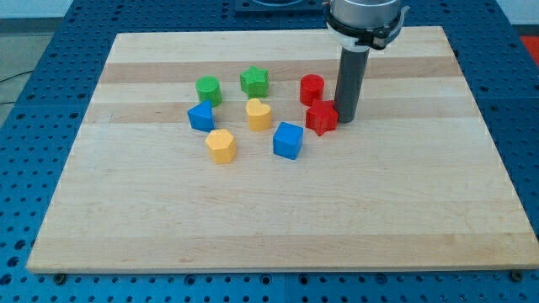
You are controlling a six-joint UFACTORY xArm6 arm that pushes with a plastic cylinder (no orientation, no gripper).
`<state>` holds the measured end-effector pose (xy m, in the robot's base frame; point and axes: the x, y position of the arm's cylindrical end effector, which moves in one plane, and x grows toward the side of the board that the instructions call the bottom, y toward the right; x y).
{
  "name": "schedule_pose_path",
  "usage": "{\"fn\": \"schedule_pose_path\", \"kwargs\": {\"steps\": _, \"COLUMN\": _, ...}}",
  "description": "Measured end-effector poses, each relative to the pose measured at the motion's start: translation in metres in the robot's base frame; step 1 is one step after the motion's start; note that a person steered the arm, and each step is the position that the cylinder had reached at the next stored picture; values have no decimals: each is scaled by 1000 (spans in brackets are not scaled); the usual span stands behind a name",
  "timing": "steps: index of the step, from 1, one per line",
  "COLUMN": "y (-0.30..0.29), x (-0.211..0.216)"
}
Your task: Push the green circle towards the bottom left
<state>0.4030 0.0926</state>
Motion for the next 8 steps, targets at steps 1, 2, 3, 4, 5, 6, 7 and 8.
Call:
{"fn": "schedule_pose_path", "kwargs": {"steps": 1, "y": -3, "x": -19}}
{"fn": "schedule_pose_path", "kwargs": {"steps": 2, "y": -11, "x": -51}}
{"fn": "schedule_pose_path", "kwargs": {"steps": 3, "y": -34, "x": -71}}
{"fn": "schedule_pose_path", "kwargs": {"steps": 4, "y": -78, "x": -68}}
{"fn": "schedule_pose_path", "kwargs": {"steps": 5, "y": -119, "x": -68}}
{"fn": "schedule_pose_path", "kwargs": {"steps": 6, "y": -155, "x": -68}}
{"fn": "schedule_pose_path", "kwargs": {"steps": 7, "y": -160, "x": -66}}
{"fn": "schedule_pose_path", "kwargs": {"steps": 8, "y": -186, "x": -45}}
